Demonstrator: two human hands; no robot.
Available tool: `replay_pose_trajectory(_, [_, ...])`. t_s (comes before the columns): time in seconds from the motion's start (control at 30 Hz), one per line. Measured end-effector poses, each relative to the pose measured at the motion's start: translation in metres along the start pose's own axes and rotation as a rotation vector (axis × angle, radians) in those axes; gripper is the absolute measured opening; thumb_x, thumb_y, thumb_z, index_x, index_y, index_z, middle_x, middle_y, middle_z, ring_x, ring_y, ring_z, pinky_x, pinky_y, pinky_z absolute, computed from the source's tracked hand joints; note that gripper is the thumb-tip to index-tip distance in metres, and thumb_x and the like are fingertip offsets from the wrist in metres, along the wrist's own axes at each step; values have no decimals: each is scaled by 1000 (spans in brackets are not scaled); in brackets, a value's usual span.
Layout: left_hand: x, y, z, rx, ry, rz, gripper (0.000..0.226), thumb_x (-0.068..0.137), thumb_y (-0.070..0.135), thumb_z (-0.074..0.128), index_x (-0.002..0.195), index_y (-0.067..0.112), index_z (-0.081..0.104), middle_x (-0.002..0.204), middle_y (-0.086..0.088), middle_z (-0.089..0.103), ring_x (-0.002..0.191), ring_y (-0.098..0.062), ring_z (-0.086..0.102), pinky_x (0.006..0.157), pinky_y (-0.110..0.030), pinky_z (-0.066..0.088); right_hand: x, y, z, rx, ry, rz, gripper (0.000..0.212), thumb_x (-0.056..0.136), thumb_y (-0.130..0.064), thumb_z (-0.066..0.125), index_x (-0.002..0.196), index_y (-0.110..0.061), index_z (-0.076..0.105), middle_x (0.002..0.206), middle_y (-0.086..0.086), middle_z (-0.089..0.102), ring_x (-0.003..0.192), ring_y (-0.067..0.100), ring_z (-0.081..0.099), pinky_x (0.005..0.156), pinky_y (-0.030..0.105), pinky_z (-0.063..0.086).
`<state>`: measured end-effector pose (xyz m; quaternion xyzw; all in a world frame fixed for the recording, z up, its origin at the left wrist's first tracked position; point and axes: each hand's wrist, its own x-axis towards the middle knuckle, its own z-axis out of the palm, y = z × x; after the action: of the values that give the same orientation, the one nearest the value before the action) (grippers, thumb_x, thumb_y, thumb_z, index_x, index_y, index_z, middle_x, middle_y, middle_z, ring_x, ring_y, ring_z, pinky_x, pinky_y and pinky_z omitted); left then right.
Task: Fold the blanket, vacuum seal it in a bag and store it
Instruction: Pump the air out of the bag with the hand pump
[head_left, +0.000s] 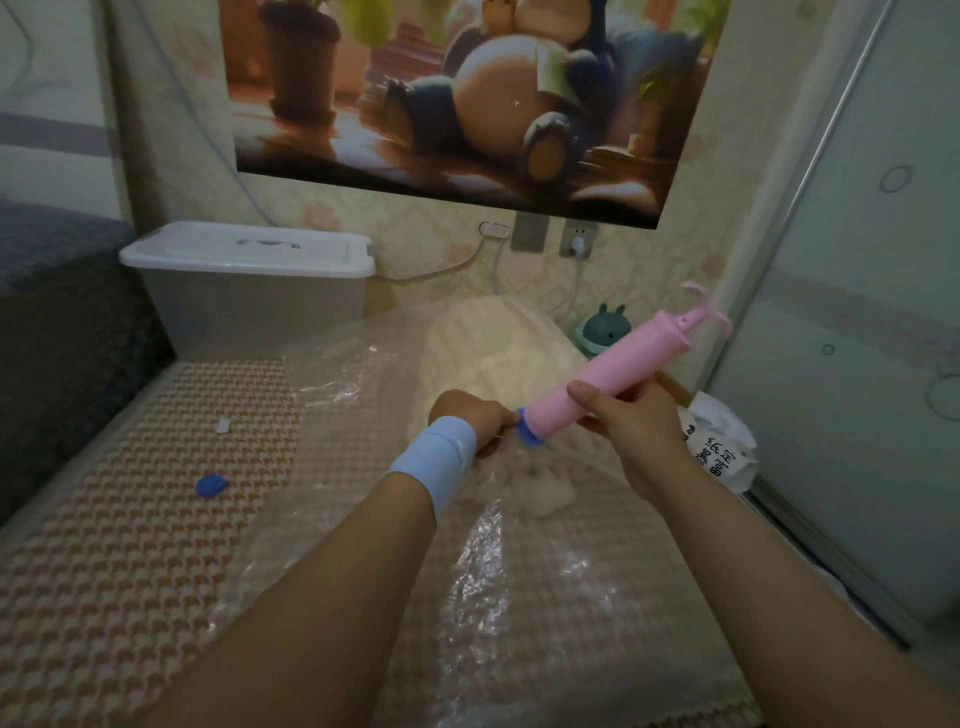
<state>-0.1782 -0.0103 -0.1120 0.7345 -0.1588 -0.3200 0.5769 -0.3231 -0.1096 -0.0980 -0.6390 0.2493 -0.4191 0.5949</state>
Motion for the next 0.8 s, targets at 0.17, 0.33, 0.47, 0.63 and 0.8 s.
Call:
replay_pose_trajectory(0.17, [1,0,-2,-83,-7,-43,21,76,11,78,73,2,60,68,-13,59,57,-24,54,48,-27,42,6,-2,-9,203,-207,15,41,85,16,59,116,-10,59,122,13,67,114,26,65,92,45,57])
replay_pose_trajectory(0.33, [3,-3,-4,-71,-2,-41,21,76,13,79,72,3,61,63,-11,59,58,-24,55,54,-29,46,8,5,-13,166,-243,26,43,86,15,59,118,-13,55,126,15,65,118,27,63,94,48,55])
replay_pose_trajectory(0.47, [3,-3,-2,-63,6,-24,24,72,14,83,71,3,62,64,-12,62,59,-25,58,58,-30,50,10,3,-14,47,-189,3,42,83,10,68,118,-11,56,121,13,67,113,28,65,90,48,57])
replay_pose_trajectory(0.63, [-1,1,1,-5,39,38,25,69,16,82,64,5,61,57,-12,62,52,-23,56,54,-29,48,6,3,-4,-237,78,-57,56,72,-34,86,115,-15,56,106,2,68,93,20,69,78,42,60])
replay_pose_trajectory(0.8, [-7,3,1,-2,39,54,25,74,11,80,61,6,59,40,-4,55,30,-14,48,38,-20,42,7,0,7,67,-4,55,49,89,-6,67,131,-15,44,120,3,60,105,16,62,89,47,57])
